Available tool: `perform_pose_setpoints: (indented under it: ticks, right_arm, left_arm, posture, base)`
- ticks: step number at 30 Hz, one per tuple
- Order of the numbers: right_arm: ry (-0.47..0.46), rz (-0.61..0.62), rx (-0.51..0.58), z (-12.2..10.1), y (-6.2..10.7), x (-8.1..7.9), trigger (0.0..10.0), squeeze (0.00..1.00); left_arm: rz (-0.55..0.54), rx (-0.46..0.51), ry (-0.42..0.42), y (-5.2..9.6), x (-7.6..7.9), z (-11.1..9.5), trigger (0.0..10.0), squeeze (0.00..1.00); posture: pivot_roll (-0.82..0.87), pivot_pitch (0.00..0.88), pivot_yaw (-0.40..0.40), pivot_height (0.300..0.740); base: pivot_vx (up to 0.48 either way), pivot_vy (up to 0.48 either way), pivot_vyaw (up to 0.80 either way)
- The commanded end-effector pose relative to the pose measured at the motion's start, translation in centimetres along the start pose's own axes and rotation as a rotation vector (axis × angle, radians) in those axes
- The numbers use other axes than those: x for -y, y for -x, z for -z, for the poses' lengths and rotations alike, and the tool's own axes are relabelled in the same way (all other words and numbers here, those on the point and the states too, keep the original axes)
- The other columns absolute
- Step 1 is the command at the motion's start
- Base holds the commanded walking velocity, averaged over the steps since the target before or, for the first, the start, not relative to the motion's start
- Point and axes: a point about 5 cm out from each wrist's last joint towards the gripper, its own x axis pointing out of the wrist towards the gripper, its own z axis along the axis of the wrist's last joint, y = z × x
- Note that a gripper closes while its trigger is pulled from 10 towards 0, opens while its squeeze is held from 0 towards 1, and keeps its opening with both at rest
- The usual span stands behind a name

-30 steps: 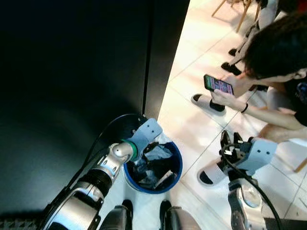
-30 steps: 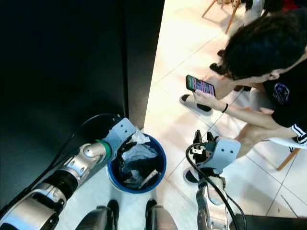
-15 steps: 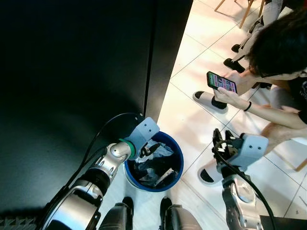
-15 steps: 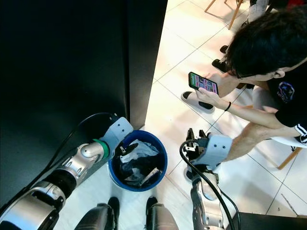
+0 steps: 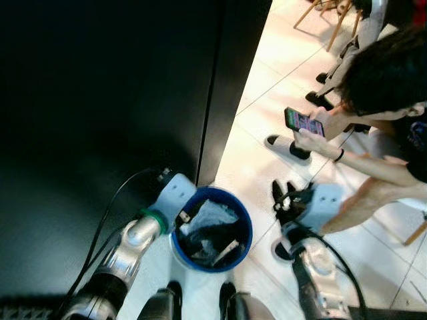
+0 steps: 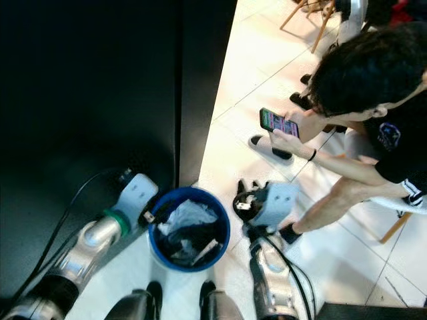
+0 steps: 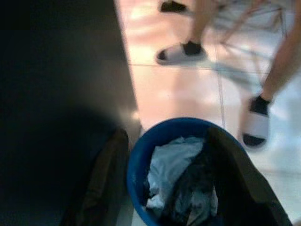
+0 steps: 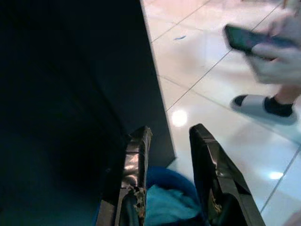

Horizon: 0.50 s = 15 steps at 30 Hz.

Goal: Clean up the room

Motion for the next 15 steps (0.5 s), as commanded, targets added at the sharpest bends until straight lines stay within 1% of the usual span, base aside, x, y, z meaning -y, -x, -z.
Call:
perform_pose_setpoints:
  ticks: [1, 2, 5, 6, 7, 8, 13, 15]
  right_arm:
    - [-0.004, 0.007, -0.057, 1.4, 0.8, 0.1, 10.0, 0.00]
    - [-0.015, 0.003, -0.066, 1.7, 0.9, -0.2, 10.0, 0.00]
    - [-0.015, 0.003, -0.066, 1.7, 0.9, -0.2, 10.0, 0.00]
    - [-0.021, -0.001, -0.072, 2.0, 0.9, -0.4, 10.0, 0.00]
    - [-0.021, -0.001, -0.072, 2.0, 0.9, -0.4, 10.0, 0.00]
    - [-0.020, -0.012, -0.077, 2.2, 0.6, -0.7, 10.0, 0.00]
    - [-0.018, -0.019, -0.080, 2.3, 0.4, -0.8, 10.0, 0.00]
    - [-0.014, -0.023, -0.083, 2.4, 0.3, -0.8, 10.0, 0.00]
  left_arm:
    - [-0.040, -0.007, 0.029, 0.5, -0.1, 0.3, 10.0, 0.00]
    - [-0.080, -0.004, 0.049, 1.0, -0.3, 0.3, 10.0, 0.00]
    - [-0.080, -0.004, 0.049, 1.0, -0.3, 0.3, 10.0, 0.00]
    - [-0.111, 0.002, 0.055, 1.1, -0.4, 0.1, 10.0, 0.00]
    - [-0.111, 0.002, 0.055, 1.1, -0.4, 0.1, 10.0, 0.00]
    - [-0.139, 0.008, 0.058, 0.9, -0.3, -0.2, 10.0, 0.00]
    - [-0.156, 0.013, 0.058, 0.8, -0.3, -0.4, 10.0, 0.00]
    - [-0.167, 0.016, 0.060, 0.6, -0.2, -0.5, 10.0, 0.00]
  posture:
    - [0.07, 0.140, 0.000, 0.740]
    - [0.07, 0.140, 0.000, 0.740]
    - [0.07, 0.140, 0.000, 0.740]
    - [0.08, 0.126, 0.000, 0.740]
    - [0.08, 0.126, 0.000, 0.740]
    - [0.08, 0.113, -0.004, 0.740]
    - [0.08, 0.108, -0.006, 0.740]
    - [0.08, 0.092, -0.004, 0.740]
  base:
    - [0.000, 0.000, 0.00]
    - [0.000, 0.000, 0.00]
    - [0.000, 0.000, 0.00]
    - [0.000, 0.000, 0.00]
    - [0.000, 0.000, 0.00]
    - [-0.394, 0.000, 0.00]
    - [-0.397, 0.000, 0.00]
    - [-0.405, 0.000, 0.00]
